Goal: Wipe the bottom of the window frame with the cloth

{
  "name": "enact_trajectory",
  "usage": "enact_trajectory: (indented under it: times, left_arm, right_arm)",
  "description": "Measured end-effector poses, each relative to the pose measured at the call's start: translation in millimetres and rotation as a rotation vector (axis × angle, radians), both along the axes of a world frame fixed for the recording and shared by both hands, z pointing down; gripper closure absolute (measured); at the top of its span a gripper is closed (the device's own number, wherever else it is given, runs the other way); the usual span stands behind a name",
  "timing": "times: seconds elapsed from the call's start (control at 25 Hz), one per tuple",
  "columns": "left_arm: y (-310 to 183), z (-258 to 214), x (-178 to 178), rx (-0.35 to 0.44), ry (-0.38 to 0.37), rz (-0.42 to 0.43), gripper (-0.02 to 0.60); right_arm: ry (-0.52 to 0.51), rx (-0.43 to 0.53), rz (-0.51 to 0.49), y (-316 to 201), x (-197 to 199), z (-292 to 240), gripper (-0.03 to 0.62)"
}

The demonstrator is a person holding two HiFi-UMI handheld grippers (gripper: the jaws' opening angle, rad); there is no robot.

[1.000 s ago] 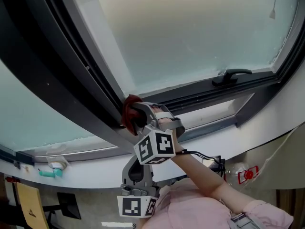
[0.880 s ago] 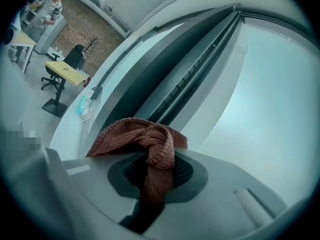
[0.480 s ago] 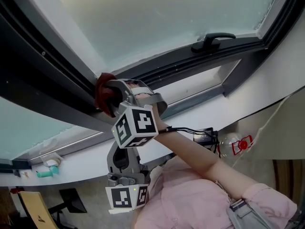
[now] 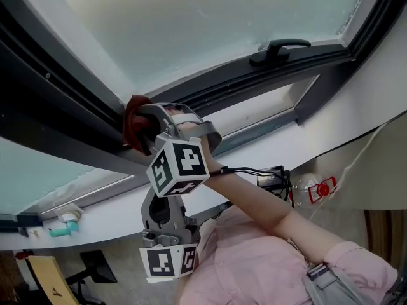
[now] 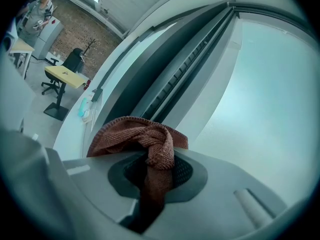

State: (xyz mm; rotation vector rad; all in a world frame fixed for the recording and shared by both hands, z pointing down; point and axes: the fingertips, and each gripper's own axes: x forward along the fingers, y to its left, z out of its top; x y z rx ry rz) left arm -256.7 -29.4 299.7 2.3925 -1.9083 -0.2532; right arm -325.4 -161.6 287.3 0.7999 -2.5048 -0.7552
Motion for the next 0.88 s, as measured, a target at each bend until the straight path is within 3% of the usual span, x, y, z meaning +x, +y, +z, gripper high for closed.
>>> enact_trajectory:
  times: [0.4, 0.88]
  left_arm:
    - [-3, -1, 11, -0.001, 0.001, 0.004, 0.581]
    - [-1, -5, 16, 0.007, -0.004, 0.004, 0.581]
  right_arm:
    - [-0.014, -0.012, -0.047, 2, 4, -2, 0.54]
    - [-0.009, -0.031, -0.028, -3, 17, -2, 0.54]
